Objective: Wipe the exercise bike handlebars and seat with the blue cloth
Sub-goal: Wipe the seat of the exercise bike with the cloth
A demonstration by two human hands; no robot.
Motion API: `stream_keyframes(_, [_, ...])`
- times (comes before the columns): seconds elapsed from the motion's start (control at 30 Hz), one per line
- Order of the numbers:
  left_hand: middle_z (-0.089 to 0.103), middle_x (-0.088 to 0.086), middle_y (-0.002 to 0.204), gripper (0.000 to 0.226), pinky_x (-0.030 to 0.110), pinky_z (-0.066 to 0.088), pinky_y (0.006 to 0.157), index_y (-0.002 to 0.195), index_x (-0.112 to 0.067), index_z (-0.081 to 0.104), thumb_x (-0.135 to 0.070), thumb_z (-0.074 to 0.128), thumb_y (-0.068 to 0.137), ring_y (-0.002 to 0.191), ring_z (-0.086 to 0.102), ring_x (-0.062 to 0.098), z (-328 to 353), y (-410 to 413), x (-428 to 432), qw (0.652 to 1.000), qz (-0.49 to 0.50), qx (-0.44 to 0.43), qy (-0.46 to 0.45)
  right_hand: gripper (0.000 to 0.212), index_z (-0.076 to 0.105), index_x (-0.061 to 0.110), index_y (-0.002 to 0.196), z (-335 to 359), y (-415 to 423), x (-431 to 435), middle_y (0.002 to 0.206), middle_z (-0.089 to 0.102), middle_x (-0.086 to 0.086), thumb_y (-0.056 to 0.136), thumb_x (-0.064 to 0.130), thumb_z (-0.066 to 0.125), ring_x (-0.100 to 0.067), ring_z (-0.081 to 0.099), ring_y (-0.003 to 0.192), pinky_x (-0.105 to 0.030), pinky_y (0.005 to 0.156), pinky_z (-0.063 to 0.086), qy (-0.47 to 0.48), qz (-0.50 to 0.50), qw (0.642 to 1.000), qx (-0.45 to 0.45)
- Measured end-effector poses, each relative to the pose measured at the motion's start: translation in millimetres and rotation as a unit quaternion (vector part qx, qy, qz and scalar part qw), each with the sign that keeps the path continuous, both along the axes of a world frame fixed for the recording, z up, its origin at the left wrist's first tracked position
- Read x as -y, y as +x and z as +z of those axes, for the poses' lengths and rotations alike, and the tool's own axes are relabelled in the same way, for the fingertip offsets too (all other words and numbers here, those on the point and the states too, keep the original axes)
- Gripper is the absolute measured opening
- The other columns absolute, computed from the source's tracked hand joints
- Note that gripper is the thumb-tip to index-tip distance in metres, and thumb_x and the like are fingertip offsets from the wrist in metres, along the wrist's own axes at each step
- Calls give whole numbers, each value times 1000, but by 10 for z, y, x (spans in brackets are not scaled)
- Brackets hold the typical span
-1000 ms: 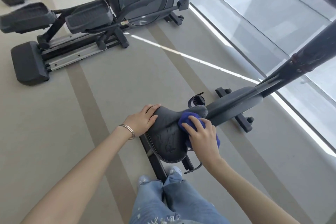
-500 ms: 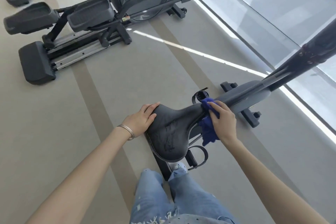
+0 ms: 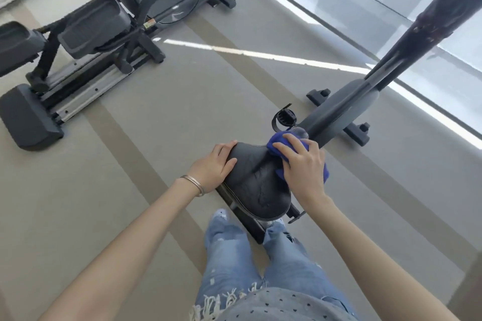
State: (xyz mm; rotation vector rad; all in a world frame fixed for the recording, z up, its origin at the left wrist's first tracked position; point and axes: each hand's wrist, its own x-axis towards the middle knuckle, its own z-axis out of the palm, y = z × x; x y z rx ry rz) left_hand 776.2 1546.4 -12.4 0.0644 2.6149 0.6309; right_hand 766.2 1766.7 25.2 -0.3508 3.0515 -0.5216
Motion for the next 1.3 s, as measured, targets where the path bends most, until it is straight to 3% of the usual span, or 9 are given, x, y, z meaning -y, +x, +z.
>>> stream_keyframes(0.17, [42, 5, 142, 46, 40, 45, 91, 139, -18, 30, -37, 35, 98, 120, 49, 27, -19, -215, 107, 996, -80, -8, 23, 44, 74, 21, 92, -22, 566, 226, 109, 71, -1, 54, 0, 80, -35, 65, 89, -40, 65, 49, 61, -16, 993, -97])
stream_keyframes(0.33, [43, 11, 142, 43, 41, 37, 103, 140, -11, 33, -29, 31, 101, 126, 45, 31, -50, -374, 63, 988, -140, 2, 60, 50, 71, 25, 96, -65, 1062, 239, 112, 69, 0, 55, -3, 72, -33, 64, 86, -38, 62, 46, 93, 68, 987, -115])
stream_keyframes(0.4, [42, 11, 142, 44, 43, 37, 103, 141, -12, 32, -30, 30, 101, 126, 44, 30, -68, -388, 85, 986, -153, 4, 65, 50, 71, 26, 95, -1, 1014, 209, 113, 68, 2, 53, 0, 75, -32, 65, 86, -37, 63, 47, 95, 69, 989, -86])
stream_keyframes(0.6, [43, 13, 141, 46, 43, 38, 102, 140, -11, 31, -34, 28, 100, 124, 45, 32, -94, -442, 137, 980, -193, 2, 52, 34, 68, 23, 107, 120, 541, 545, 125, 61, 3, 78, 5, 64, -35, 55, 97, -42, 78, 42, 41, -197, 979, 26])
stream_keyframes(0.73, [45, 14, 139, 45, 42, 39, 100, 139, -10, 33, -34, 30, 100, 122, 47, 33, -107, -431, 149, 978, -200, -11, 50, 41, 72, 23, 89, 76, 925, 835, 109, 70, 0, 54, 2, 77, -34, 65, 88, -40, 67, 50, 147, -90, 983, -66])
stream_keyframes(0.9, [42, 13, 141, 48, 45, 41, 99, 141, -11, 29, -36, 30, 100, 121, 47, 33, -103, -473, 195, 971, -231, -3, 54, 34, 70, 28, 92, 43, 1013, 527, 109, 69, 3, 64, 9, 71, -31, 65, 88, -37, 65, 49, 180, 79, 975, -104])
stream_keyframes(1.0, [39, 9, 144, 50, 46, 43, 96, 142, -15, 26, -41, 27, 99, 119, 50, 35, -76, -481, 212, 970, -241, 2, 34, 35, 71, 28, 93, 154, 537, 387, 113, 68, 3, 63, 12, 77, -32, 63, 92, -39, 69, 48, 213, -19, 976, -52])
stream_keyframes(1.13, [39, 6, 145, 50, 47, 45, 92, 142, -19, 25, -45, 24, 98, 117, 52, 34, -83, -490, 217, 970, -244, 2, 17, 36, 64, 32, 108, 131, 180, 481, 131, 54, 11, 82, 8, 56, -31, 48, 109, -40, 82, 33, 150, -157, 975, 34])
stream_keyframes(1.3, [40, 7, 144, 49, 47, 46, 91, 141, -19, 26, -44, 26, 98, 116, 53, 34, -141, -486, 224, 971, -237, -7, 32, 34, 71, 23, 92, -7, 892, 715, 114, 68, 0, 67, 0, 69, -34, 63, 90, -42, 70, 47, 166, -70, 978, -105])
